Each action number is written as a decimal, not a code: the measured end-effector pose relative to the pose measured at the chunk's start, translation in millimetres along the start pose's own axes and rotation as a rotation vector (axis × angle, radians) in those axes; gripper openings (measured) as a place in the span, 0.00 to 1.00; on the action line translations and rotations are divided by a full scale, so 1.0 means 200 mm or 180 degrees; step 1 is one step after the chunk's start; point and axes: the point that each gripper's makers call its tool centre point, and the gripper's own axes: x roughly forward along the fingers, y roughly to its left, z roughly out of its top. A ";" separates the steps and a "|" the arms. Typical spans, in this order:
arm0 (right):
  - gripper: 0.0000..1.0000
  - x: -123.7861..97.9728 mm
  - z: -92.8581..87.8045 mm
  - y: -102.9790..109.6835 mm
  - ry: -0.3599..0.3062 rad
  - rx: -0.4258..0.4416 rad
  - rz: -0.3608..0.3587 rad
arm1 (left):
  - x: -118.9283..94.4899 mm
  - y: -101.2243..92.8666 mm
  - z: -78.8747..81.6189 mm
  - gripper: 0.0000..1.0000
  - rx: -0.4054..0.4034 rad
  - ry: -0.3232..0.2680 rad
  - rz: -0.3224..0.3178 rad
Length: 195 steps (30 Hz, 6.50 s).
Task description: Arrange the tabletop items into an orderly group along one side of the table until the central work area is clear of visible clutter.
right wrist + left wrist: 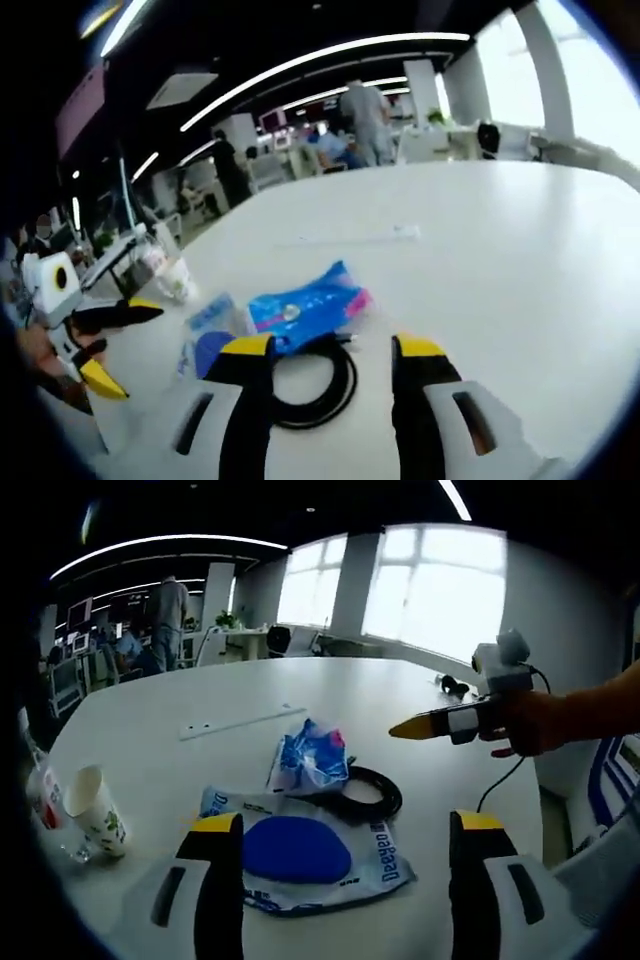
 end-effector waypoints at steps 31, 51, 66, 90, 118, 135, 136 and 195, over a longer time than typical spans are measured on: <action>0.42 0.05 0.05 -0.08 0.0026 -0.0061 -0.0054 | 0.21 0.08 0.05 0.76 -0.0451 -0.0049 0.0084; 0.41 0.13 0.08 -0.10 0.0075 -0.0104 -0.0011 | 0.28 0.14 0.06 0.71 -0.0752 -0.0065 0.0192; 0.41 0.22 0.09 -0.12 0.0143 -0.0128 0.0030 | 0.34 0.19 0.07 0.71 -0.0987 -0.0082 0.0392; 0.40 0.40 0.13 -0.10 0.0224 -0.0222 0.0170 | 0.41 0.21 0.07 0.61 -0.1217 -0.0098 0.0468; 0.40 0.52 0.14 -0.11 0.0280 -0.0283 0.0262 | 0.48 0.19 0.02 0.55 -0.1545 -0.0037 0.0553; 0.38 0.58 0.12 -0.12 0.0342 -0.0339 0.0276 | 0.50 0.21 -0.01 0.51 -0.1767 -0.0006 0.0658; 0.38 0.58 0.12 -0.12 0.0346 -0.0342 0.0276 | 0.50 0.22 -0.02 0.51 -0.1749 0.0013 0.0680; 0.06 0.62 0.08 -0.14 0.0545 -0.0330 0.0390 | 0.58 0.25 -0.04 0.34 -0.1978 0.0064 0.0757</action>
